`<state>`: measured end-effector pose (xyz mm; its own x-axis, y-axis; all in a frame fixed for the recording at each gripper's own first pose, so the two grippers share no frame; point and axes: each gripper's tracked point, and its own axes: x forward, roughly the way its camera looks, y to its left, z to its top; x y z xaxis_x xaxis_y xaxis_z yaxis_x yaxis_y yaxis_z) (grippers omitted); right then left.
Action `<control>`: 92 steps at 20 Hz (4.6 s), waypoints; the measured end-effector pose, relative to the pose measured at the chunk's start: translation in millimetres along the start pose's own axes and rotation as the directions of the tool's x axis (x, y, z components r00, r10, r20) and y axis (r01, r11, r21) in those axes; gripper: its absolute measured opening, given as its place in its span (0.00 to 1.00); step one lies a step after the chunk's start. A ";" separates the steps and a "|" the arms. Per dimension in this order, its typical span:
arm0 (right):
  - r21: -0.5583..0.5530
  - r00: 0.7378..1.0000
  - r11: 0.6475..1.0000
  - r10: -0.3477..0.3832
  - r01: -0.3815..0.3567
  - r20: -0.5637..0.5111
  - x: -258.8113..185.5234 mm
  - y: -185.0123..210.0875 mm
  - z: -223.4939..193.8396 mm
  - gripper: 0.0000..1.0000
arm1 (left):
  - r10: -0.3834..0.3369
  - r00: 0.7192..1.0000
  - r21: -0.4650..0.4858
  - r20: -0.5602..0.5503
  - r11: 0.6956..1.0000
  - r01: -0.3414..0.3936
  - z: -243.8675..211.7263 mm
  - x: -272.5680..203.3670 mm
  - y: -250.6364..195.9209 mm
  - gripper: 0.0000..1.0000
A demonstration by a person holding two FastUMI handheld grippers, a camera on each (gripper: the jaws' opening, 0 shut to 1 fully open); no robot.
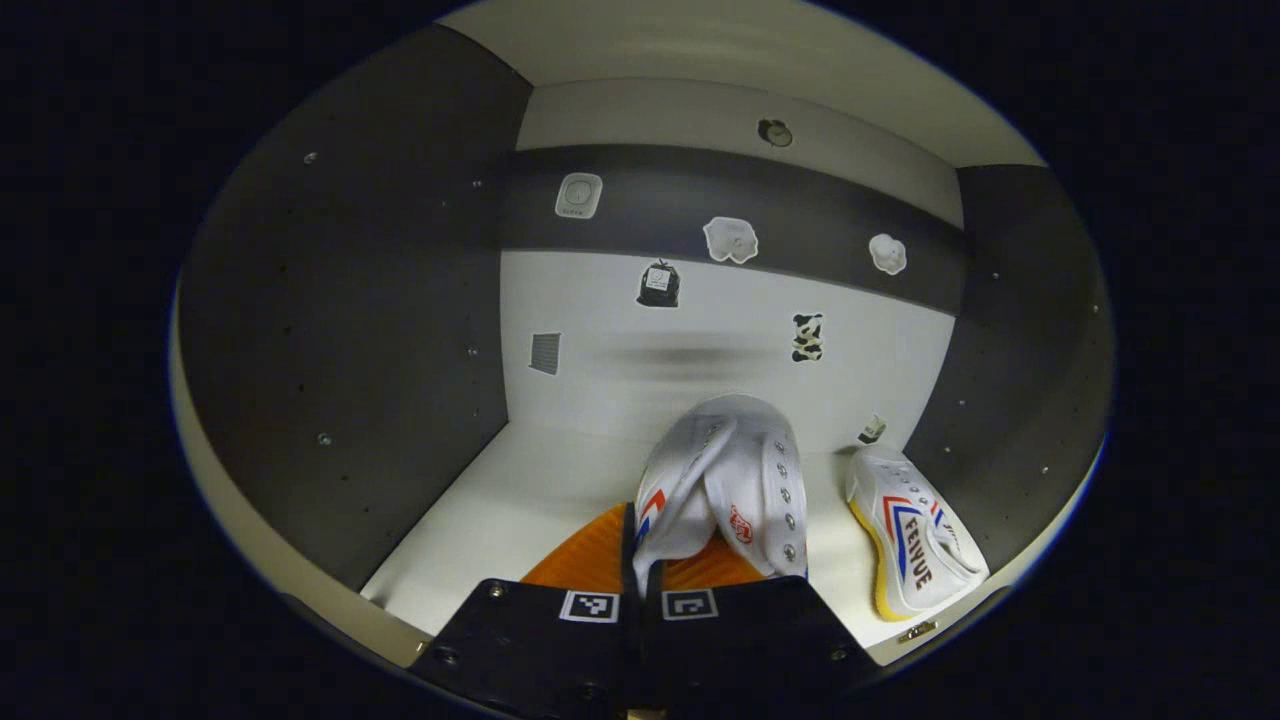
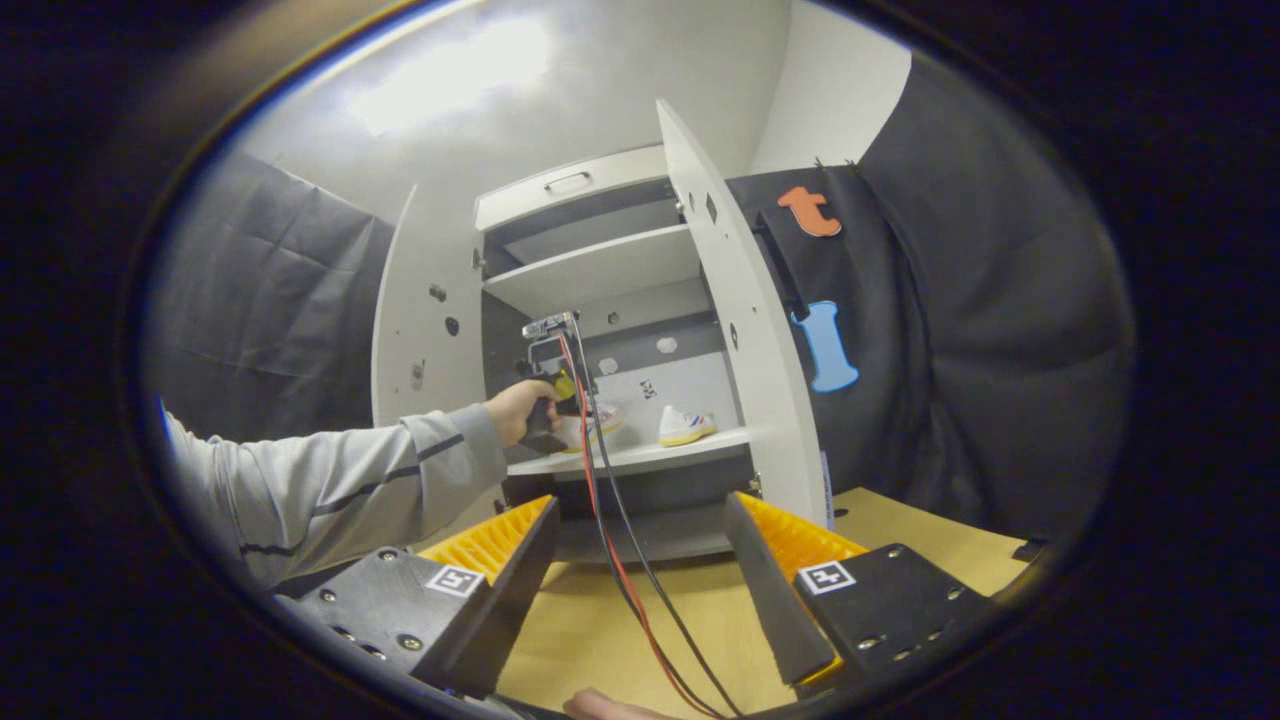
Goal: Grab one shoe with the right hand and put it into the shoe cabinet, grab the other shoe with the left hand and put it into the shoe cabinet; then close the right door with the right hand and the left door with the left hand.
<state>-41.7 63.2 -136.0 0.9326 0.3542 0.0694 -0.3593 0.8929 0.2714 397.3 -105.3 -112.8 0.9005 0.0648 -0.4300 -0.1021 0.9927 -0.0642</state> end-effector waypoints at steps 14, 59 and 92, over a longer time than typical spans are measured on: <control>-0.015 0.998 0.998 -0.063 0.063 0.003 -1.8 -12.7 0.6 0.98 | -0.011 0.996 -0.050 -0.086 0.999 0.007 -18.6 11.4 14.8 0.41; -0.350 0.932 0.880 -0.359 0.320 -0.053 138.1 -239.5 211.7 0.98 | -0.255 0.889 0.160 0.381 0.965 0.208 -163.4 -430.3 127.1 0.94; -0.159 0.964 0.974 -0.191 0.162 -0.186 200.7 -85.6 168.7 0.91 | -0.195 0.896 0.116 0.399 0.980 0.161 -170.8 -422.3 211.4 0.93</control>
<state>181.9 10.9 16.7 0.9611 0.2228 -0.1634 -0.2043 0.9712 0.1228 -76.8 59.8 -98.6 0.9954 -0.0946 -0.0133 0.0942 0.9952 -0.0283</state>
